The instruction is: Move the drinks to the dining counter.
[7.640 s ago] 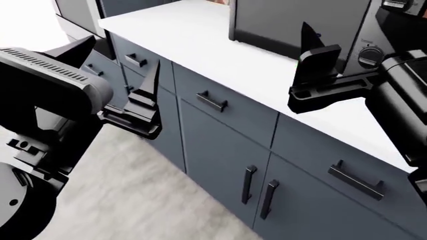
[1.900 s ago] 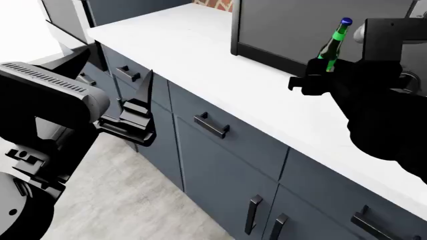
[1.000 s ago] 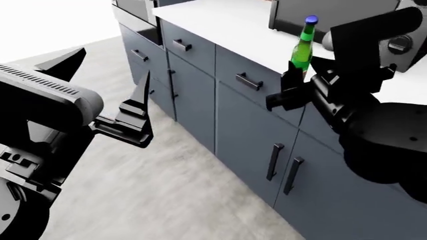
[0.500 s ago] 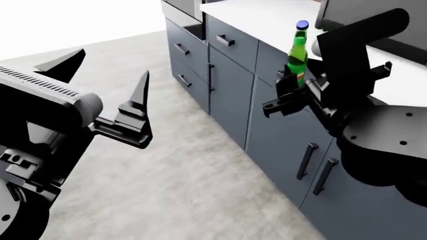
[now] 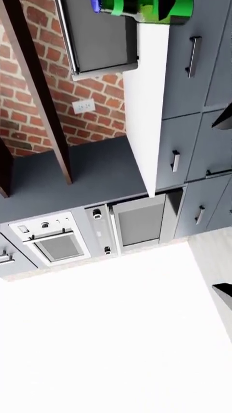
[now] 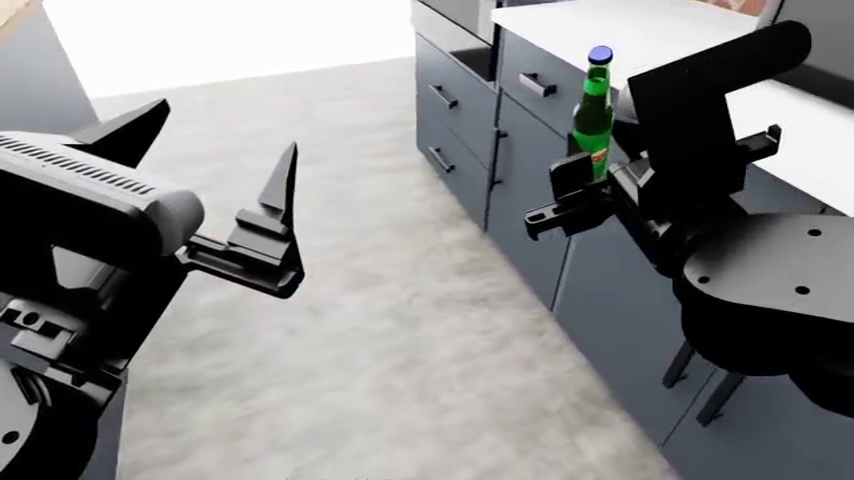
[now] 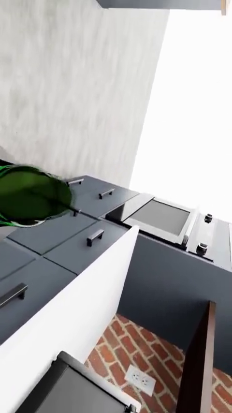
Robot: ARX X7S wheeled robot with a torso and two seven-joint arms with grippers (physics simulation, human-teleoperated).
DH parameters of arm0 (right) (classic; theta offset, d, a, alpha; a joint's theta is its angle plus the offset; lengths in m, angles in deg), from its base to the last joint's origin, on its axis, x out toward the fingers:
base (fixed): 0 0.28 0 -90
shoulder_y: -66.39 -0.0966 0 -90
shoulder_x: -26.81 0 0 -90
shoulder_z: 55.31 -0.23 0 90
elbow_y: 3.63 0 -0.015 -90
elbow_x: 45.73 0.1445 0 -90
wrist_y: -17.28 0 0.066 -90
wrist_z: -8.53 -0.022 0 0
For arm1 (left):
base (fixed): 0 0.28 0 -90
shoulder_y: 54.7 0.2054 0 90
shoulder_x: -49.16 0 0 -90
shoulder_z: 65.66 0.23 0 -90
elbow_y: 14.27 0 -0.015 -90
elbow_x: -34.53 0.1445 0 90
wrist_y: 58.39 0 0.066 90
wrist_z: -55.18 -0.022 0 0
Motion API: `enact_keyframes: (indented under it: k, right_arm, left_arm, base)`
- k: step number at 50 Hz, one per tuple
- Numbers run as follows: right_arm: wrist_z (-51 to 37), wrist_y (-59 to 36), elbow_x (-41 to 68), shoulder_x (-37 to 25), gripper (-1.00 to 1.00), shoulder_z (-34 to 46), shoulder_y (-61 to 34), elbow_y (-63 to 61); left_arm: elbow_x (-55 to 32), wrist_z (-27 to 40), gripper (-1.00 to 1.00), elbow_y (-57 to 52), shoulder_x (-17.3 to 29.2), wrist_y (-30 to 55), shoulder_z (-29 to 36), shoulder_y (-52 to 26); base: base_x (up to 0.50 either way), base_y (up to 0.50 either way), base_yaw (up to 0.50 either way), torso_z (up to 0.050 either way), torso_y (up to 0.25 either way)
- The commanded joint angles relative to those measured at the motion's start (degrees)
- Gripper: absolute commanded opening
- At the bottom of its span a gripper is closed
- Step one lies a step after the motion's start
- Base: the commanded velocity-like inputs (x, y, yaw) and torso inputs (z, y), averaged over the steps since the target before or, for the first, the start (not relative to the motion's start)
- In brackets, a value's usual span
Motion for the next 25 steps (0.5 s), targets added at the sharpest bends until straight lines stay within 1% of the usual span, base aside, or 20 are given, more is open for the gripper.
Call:
enact_keyframes:
  k: [1, 25]
  right_arm:
    - [0.51, -0.28, -1.76, -0.08, -1.00, -0.59, -0.53, 0.02]
    - [0.44, 0.00, -1.80, -0.11, -1.00, -0.55, -0.01, -0.07]
  left_arm:
    - [-0.07, 0.13, 1.00, 0.32, -0.26, 0.32, 0.77, -1.05]
    - [-0.71, 0.62, 1.00, -0.29, 0.78, -0.27, 0.06, -0.31]
  base:
    - [0.00, 0.00, 0.50, 0.000, 0.000]
    - [0.00, 0.00, 0.50, 0.000, 0.000]
